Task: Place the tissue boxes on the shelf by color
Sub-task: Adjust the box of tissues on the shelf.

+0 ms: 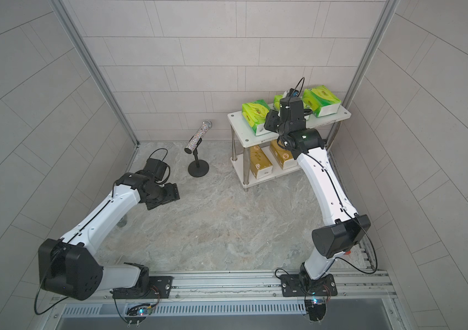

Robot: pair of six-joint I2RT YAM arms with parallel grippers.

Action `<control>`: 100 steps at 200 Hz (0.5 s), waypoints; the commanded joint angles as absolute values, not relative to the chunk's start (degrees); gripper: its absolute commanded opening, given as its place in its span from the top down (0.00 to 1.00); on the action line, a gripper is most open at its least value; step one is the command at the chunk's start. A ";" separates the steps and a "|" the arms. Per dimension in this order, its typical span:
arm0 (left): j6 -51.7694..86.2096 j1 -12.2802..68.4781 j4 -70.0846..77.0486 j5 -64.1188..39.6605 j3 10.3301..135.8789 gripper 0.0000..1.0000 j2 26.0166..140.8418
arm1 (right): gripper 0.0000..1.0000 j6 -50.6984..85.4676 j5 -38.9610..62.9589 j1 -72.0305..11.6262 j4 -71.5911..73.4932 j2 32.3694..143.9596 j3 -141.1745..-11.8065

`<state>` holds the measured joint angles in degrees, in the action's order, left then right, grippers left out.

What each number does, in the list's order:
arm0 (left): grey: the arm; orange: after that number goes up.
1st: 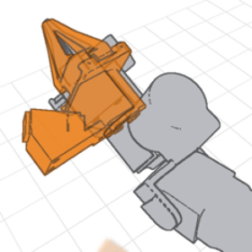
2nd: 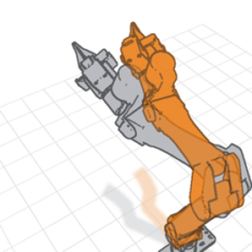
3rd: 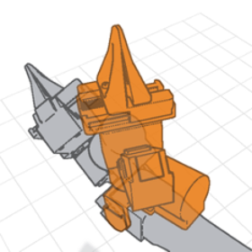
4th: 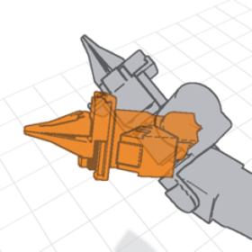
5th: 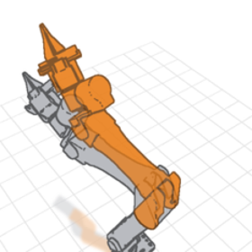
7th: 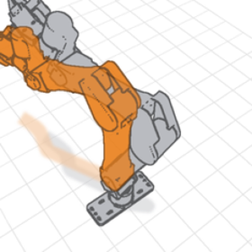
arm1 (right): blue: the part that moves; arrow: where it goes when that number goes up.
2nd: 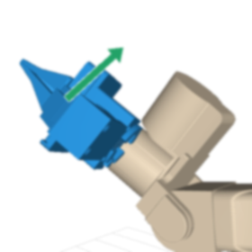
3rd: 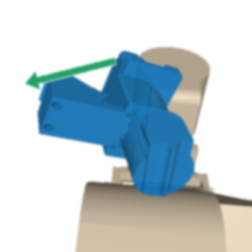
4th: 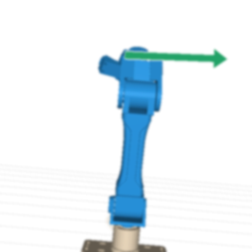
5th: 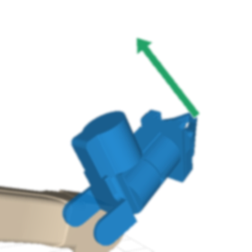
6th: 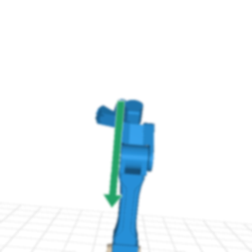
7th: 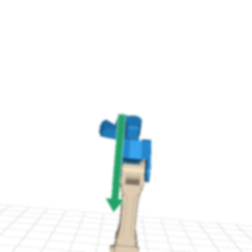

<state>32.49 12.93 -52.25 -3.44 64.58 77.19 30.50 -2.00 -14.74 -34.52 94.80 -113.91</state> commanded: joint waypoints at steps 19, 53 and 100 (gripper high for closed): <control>31.64 13.18 -52.50 -3.27 63.63 0.17 76.69 | 0.48 30.32 -4.20 -16.00 -38.15 93.56 -112.43; 31.64 13.18 -52.56 -3.39 63.15 0.17 76.45 | 0.47 30.41 -4.40 -16.00 -37.53 93.25 -111.84; 31.73 13.18 -52.56 -3.17 63.19 0.17 76.19 | 0.45 31.20 -3.87 -16.26 -37.06 93.59 -112.41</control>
